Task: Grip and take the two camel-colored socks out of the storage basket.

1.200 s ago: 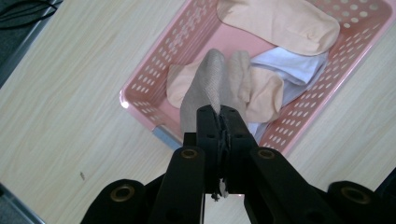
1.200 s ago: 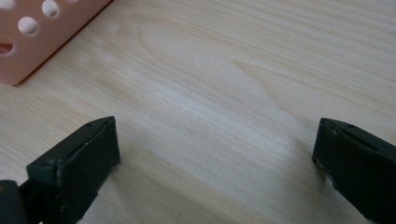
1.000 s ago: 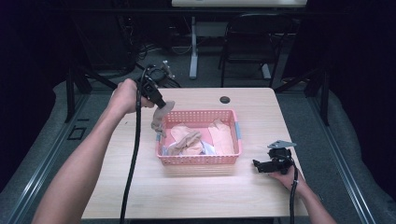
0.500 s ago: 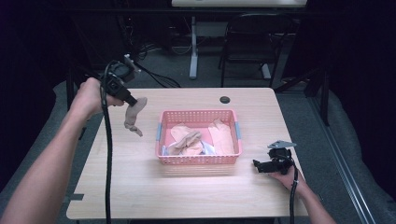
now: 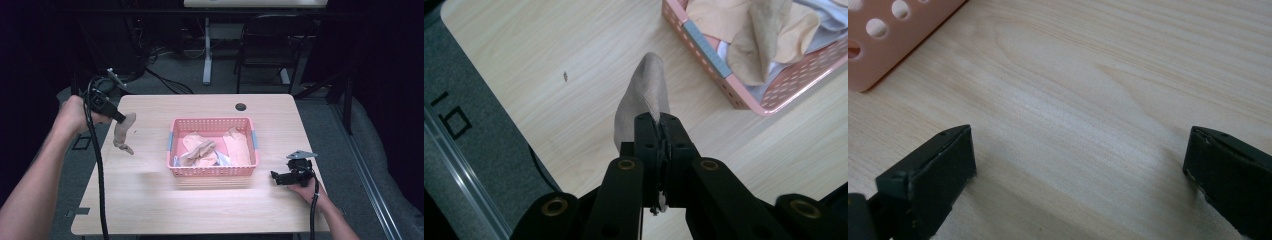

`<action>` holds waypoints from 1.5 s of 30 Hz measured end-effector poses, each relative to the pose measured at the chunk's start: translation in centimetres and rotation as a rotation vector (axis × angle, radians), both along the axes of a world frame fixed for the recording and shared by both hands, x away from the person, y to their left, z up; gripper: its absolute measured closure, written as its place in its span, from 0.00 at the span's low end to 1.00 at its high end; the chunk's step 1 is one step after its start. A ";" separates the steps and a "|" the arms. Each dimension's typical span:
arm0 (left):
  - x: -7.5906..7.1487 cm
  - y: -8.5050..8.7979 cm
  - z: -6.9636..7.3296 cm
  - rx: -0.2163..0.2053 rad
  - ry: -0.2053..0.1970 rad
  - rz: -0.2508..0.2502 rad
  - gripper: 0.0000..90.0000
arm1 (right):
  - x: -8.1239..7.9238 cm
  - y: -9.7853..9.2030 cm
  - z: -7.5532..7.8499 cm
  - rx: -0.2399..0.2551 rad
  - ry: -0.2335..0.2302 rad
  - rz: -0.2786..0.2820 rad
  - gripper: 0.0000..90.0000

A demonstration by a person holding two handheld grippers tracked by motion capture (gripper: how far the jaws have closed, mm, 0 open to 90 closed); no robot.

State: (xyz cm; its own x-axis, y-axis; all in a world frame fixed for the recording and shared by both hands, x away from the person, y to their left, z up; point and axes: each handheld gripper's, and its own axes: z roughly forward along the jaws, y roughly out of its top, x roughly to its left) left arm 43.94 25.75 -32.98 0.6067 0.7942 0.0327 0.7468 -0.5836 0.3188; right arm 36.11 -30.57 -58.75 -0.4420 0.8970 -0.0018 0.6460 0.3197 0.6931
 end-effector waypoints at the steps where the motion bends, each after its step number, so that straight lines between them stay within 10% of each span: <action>1: 0.1 0.2 -0.5 -0.002 0.006 0.005 0.97 | 0.0 0.0 0.0 0.000 0.000 0.000 0.00; 21: 1.4 2.0 -10.6 -0.045 0.145 0.071 0.97 | 0.0 0.0 0.0 0.004 -0.001 -0.001 0.00; 39: 1.4 2.7 -16.3 -0.082 0.196 0.119 0.95 | 0.0 0.0 0.0 0.004 -0.002 -0.001 0.00; 45: 1.2 2.8 -16.9 -0.091 0.208 0.130 0.79 | 0.0 0.0 0.0 0.004 -0.002 0.000 0.00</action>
State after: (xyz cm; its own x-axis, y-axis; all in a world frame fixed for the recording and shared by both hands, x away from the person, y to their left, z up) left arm 45.18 28.54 -49.84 0.4855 0.8600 -0.1571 0.8687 -0.4545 0.1969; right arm 36.12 -30.53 -58.75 -0.4420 0.8970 0.0008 0.6447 0.3171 0.6955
